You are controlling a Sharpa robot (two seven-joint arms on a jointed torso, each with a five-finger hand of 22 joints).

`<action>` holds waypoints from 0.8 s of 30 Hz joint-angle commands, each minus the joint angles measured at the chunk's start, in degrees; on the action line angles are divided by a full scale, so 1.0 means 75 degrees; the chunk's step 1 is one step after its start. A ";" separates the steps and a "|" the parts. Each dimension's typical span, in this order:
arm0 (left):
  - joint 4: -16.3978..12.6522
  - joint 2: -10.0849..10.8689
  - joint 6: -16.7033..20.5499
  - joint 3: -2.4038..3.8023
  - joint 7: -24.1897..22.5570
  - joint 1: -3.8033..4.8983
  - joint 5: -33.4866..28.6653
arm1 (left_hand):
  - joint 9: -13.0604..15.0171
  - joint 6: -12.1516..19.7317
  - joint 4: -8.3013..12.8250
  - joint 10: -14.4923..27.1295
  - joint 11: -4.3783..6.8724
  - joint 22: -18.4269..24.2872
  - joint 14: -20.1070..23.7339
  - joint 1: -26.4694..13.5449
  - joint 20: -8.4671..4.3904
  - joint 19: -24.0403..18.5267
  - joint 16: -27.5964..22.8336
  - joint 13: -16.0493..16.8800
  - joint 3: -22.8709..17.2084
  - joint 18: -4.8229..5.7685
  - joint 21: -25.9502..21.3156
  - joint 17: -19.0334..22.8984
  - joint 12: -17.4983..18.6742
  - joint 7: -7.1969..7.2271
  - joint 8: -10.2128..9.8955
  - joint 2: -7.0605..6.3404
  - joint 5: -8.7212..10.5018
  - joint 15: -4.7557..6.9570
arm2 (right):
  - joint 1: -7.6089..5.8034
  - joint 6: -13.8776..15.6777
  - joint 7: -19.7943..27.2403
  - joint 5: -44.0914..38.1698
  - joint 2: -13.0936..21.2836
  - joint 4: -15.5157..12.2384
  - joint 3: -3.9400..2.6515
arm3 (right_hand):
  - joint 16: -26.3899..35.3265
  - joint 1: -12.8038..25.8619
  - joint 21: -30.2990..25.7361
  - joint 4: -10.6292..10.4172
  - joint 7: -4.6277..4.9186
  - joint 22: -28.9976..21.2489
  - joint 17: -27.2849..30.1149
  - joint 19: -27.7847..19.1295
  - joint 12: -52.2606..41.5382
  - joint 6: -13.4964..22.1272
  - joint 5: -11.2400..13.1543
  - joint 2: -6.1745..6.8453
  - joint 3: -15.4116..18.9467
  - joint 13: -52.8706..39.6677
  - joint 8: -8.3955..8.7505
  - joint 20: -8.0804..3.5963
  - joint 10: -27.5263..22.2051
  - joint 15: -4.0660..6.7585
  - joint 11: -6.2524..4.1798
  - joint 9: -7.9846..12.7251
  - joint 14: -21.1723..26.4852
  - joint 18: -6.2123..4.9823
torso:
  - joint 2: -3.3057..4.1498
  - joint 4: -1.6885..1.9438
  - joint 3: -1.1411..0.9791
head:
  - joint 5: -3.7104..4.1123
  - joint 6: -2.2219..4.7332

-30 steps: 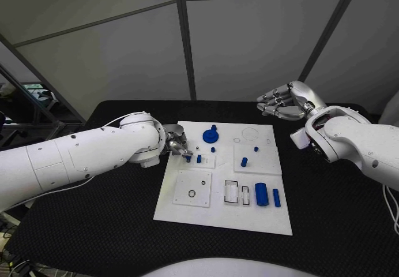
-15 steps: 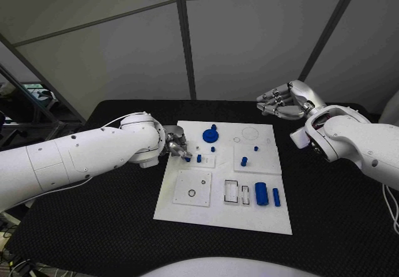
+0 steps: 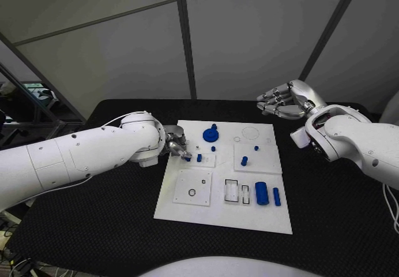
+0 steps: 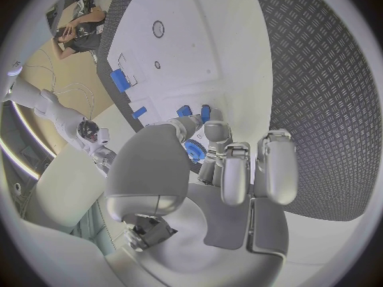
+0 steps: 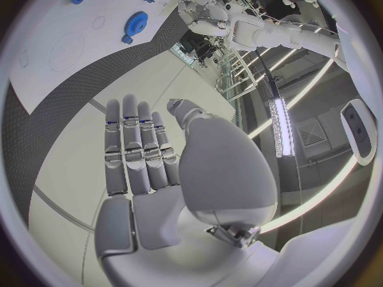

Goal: Assemble the parts on the task board

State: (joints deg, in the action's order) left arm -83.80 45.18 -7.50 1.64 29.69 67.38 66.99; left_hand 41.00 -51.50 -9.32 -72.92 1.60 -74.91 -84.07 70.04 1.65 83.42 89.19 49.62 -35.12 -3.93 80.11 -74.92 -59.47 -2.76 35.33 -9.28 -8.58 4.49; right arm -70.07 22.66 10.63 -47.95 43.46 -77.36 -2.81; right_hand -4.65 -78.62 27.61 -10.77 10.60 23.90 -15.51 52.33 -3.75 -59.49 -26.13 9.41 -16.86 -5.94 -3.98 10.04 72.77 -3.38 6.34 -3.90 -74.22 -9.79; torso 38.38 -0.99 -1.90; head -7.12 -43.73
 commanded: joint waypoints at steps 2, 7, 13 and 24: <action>0.0016 -0.0050 -0.0209 -0.0020 0.0027 -0.0033 0.0032 | -0.0002 -0.0056 0.0999 -0.0105 0.0005 -0.0541 -0.0766 -0.0007 -0.0010 0.0058 0.0042 0.0068 -0.1059 0.0129 0.0025 -0.1938 -0.0084 0.0022 0.0037 -0.0062 -0.0053 0.0046 | -0.0013 -0.0048 0.0044 0.0003 -0.0014 -0.0010 -0.0004 | 0.0041 -0.0003 -0.0034 -0.0002 -0.0006 -0.0009 0.0011 0.0011 0.0010 0.0038 -0.0027 -0.0070 -0.0048 0.0012 0.0017 0.0022 -0.0040 -0.0041 0.0005 0.0001 -0.0026 -0.0078 | 0.0002 -0.0010 0.0000 | 0.0001 -0.0011; 0.0071 -0.0081 -0.0172 -0.0020 0.0018 -0.0036 0.0026 | -0.0006 -0.0290 0.0868 -0.0336 0.0105 -0.0604 -0.0768 -0.0487 -0.0043 0.0094 0.0047 0.0309 -0.0728 0.0141 0.0065 -0.1943 -0.0325 0.0161 0.0079 -0.0238 -0.0530 0.0088 | -0.0013 -0.0057 0.0047 0.0003 -0.0012 -0.0007 -0.0004 | 0.0041 -0.0003 -0.0034 -0.0002 -0.0006 -0.0009 0.0011 0.0011 0.0010 0.0038 -0.0027 -0.0070 -0.0048 0.0012 0.0017 0.0022 -0.0040 -0.0041 0.0005 0.0001 -0.0026 -0.0078 | -0.0005 -0.0007 -0.0004 | 0.0006 -0.0016; 0.0138 -0.0124 -0.0143 -0.0020 0.0016 -0.0037 0.0024 | -0.0068 -0.0477 0.0676 -0.0377 0.0160 -0.0644 -0.0768 -0.0890 -0.0108 0.0119 0.0048 0.0396 -0.0126 0.0150 0.0080 -0.1945 -0.0407 0.0229 0.0029 -0.0192 -0.0533 0.0155 | -0.0012 -0.0058 0.0048 0.0003 -0.0014 -0.0007 -0.0004 | 0.0041 -0.0003 -0.0034 -0.0002 -0.0006 -0.0009 0.0011 0.0011 0.0010 0.0038 -0.0027 -0.0070 -0.0048 0.0012 0.0017 0.0022 -0.0040 -0.0041 0.0005 0.0001 -0.0026 -0.0078 | -0.0003 -0.0004 -0.0004 | 0.0007 -0.0025; 0.0235 -0.0183 -0.0133 -0.0020 0.0036 -0.0038 0.0023 | -0.0114 -0.0650 0.0440 -0.0444 0.0176 -0.0728 -0.0770 -0.1179 -0.0130 0.0168 0.0053 0.0434 0.0642 0.0171 0.0130 -0.1950 -0.0464 0.0259 -0.0016 -0.0052 -0.0525 0.0179 | -0.0012 -0.0060 0.0046 0.0003 -0.0008 -0.0002 -0.0004 | 0.0044 -0.0001 -0.0038 -0.0003 -0.0006 -0.0012 0.0012 0.0014 0.0010 0.0038 -0.0034 -0.0071 -0.0049 0.0014 0.0017 0.0022 -0.0040 -0.0041 0.0006 0.0001 -0.0028 -0.0079 | -0.0002 -0.0006 -0.0003 | 0.0008 -0.0026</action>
State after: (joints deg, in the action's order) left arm -82.07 43.92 -7.54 1.59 29.73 67.20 67.08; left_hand 40.23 -56.02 -5.89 -76.01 2.88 -74.91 -83.96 61.68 1.03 84.04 89.40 52.81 -30.58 -3.91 80.84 -74.92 -62.78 -0.91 35.55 -9.64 -12.63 5.66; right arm -70.06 22.53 10.66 -47.95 43.42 -77.35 -2.81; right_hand -4.65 -78.62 27.48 -10.77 10.60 23.89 -15.52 52.33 -3.75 -59.49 -26.13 9.41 -16.86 -5.89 -3.98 10.03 72.77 -3.38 6.34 -3.90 -74.22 -9.80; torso 38.35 -1.04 -1.93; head -7.04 -43.94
